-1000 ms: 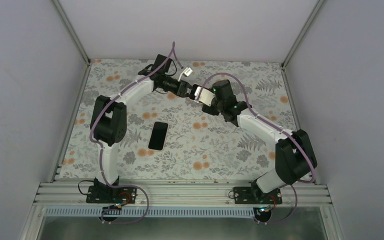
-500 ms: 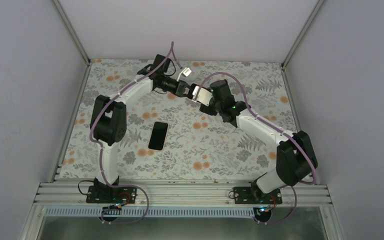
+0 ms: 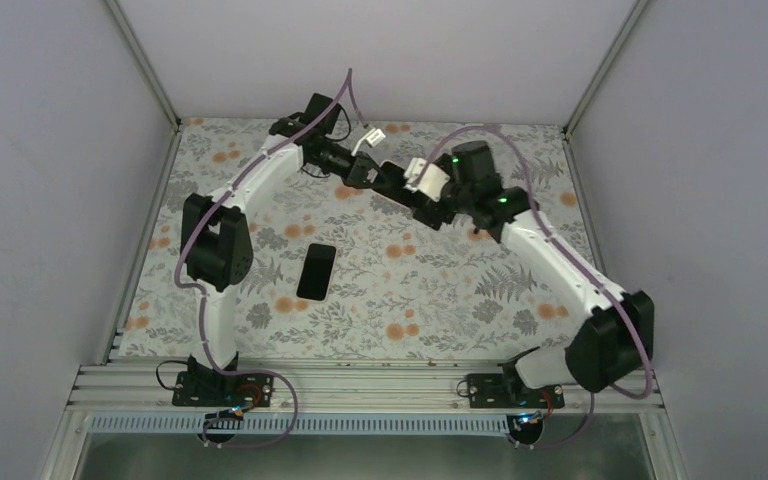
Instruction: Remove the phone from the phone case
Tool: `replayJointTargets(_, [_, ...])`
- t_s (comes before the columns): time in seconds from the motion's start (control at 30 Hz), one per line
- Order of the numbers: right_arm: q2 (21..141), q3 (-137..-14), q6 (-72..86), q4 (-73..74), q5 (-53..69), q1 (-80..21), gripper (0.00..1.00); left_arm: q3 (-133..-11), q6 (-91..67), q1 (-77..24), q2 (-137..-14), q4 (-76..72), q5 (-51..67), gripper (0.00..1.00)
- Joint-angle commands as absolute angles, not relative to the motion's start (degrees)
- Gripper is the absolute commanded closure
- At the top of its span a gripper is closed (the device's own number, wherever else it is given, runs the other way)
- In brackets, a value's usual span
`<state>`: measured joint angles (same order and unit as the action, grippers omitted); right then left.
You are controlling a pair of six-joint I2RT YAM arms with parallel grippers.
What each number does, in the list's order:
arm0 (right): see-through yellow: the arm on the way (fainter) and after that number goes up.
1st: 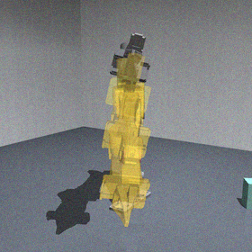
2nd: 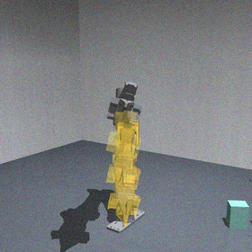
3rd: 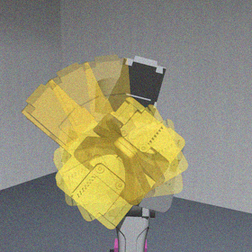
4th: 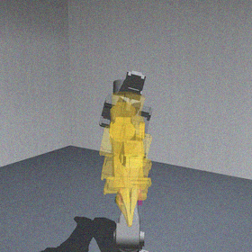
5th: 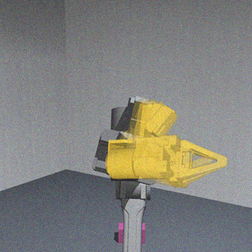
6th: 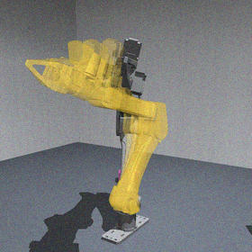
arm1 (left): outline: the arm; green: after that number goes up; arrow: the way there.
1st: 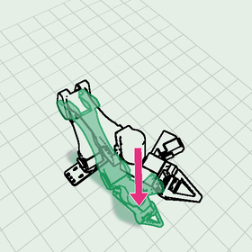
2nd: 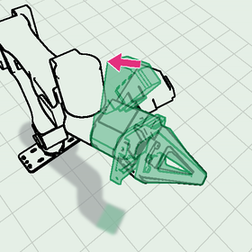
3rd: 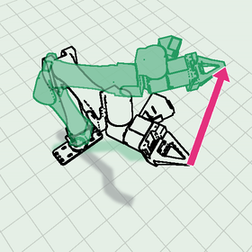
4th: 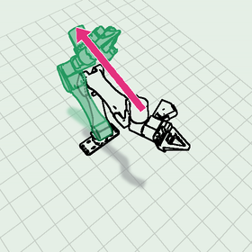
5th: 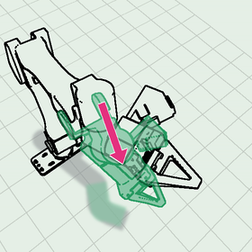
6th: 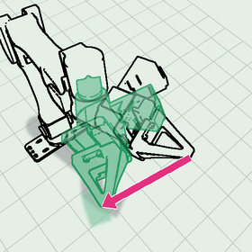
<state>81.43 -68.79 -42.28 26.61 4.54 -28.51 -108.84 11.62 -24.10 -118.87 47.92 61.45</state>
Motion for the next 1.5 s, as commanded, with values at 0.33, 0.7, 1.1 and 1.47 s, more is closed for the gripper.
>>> replayJointTargets(0.33, [80.6, -75.3, -58.5, 58.2, 45.0, -7.7, 0.29, -102.7, 30.5, -23.8, -104.3, 51.7, 54.6, 0.96])
replayJointTargets(0.7, [87.5, -78.5, -63.7, 62.3, 56.8, -8.1, 0.31, -94.9, 32.2, -26.1, -99.2, 48.5, 52.4, 0.95])
replayJointTargets(1.1, [91.1, -79.8, -69.1, 66.9, 57.7, -8.1, 0.25, -91.1, 38.4, -27.5, -96.7, 46.7, 57.8, 0.95])
replayJointTargets(1.47, [93.2, -80.7, -71.3, 68.5, 58.6, -8.1, 0.26, -90.9, 47.1, -28.2, -96.5, 51.3, 62.4, 0.95])
